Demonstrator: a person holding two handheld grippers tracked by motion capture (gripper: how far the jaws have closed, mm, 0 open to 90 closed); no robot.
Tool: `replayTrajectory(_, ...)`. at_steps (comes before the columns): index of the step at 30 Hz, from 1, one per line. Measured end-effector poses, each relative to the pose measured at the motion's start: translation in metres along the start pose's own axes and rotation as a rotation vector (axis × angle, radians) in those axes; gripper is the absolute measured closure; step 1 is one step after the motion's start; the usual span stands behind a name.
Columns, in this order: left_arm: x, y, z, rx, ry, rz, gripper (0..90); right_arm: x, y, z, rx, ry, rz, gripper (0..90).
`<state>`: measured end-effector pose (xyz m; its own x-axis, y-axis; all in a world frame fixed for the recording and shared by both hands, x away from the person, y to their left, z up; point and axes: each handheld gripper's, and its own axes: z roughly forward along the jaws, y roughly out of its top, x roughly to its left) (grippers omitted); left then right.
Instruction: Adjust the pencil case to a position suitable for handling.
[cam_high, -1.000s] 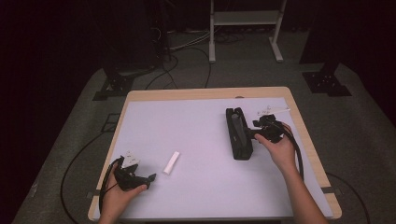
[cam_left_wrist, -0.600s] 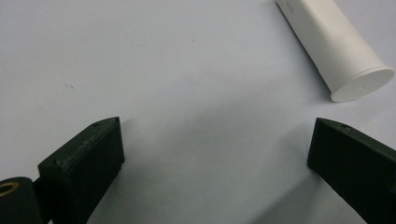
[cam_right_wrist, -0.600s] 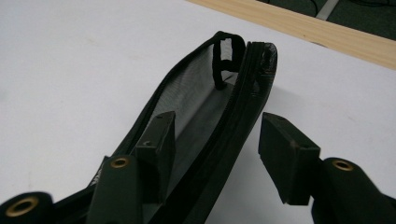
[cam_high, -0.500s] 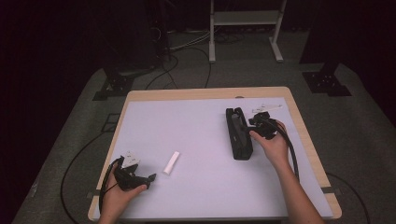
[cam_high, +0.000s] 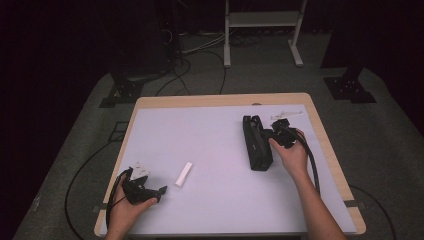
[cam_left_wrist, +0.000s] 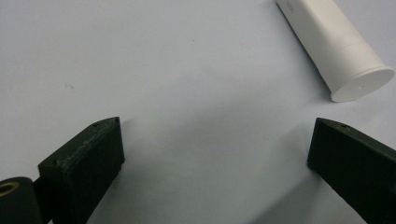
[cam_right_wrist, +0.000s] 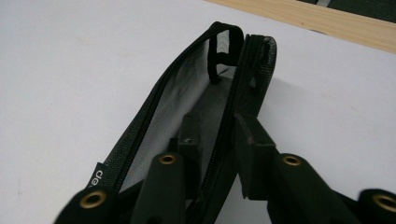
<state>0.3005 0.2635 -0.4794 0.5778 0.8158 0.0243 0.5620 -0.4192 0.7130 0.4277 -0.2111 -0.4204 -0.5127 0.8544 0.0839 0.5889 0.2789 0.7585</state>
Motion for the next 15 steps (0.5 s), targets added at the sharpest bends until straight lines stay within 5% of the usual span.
replayTrajectory(15, 0.0, 0.0, 0.0, 0.0, 0.0, 0.0, 2.7, 0.002, 0.0012, -0.0037, -0.02, -0.027, -0.004, 88.0)
